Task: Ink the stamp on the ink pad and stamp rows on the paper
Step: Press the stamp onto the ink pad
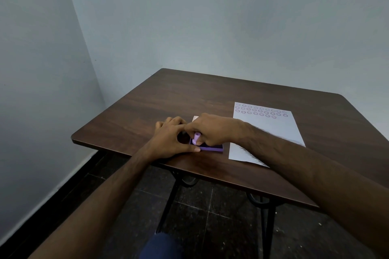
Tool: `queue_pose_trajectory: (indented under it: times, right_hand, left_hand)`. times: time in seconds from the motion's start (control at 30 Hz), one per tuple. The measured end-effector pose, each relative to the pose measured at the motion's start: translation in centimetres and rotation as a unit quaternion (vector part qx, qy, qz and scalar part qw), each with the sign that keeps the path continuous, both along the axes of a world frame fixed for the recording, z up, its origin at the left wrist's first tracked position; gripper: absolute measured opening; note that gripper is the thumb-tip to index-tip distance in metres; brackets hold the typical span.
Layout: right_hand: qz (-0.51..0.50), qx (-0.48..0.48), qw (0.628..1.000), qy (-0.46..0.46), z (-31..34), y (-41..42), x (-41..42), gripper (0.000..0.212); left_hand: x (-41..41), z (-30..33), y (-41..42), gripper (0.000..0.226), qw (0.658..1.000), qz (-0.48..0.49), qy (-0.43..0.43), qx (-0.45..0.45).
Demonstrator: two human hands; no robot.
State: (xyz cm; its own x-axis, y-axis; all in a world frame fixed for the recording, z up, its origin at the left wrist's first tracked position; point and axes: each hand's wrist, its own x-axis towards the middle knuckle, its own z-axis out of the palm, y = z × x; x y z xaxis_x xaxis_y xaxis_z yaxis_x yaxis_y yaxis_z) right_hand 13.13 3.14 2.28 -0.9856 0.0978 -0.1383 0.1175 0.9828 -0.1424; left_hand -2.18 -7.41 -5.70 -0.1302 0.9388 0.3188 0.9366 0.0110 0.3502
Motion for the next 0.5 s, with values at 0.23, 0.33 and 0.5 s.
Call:
queue_pose_trajectory:
  times: [0.23, 0.33, 0.5]
  right_hand:
    - [-0.009, -0.003, 1.000, -0.009, -0.13, -0.14, -0.19, 0.017]
    - [-0.015, -0.013, 1.000, -0.007, -0.01, -0.03, -0.13, 0.027]
    - [-0.027, -0.034, 0.999, -0.003, -0.12, 0.05, -0.02, 0.038]
  left_hand:
    - [0.17, 0.11, -0.10, 0.046, 1.000, -0.006, -0.010, 0.004]
    - [0.27, 0.00, -0.16, 0.044, 1.000, -0.006, -0.007, 0.012]
    - [0.36, 0.18, -0.21, 0.046, 1.000, 0.003, 0.002, 0.001]
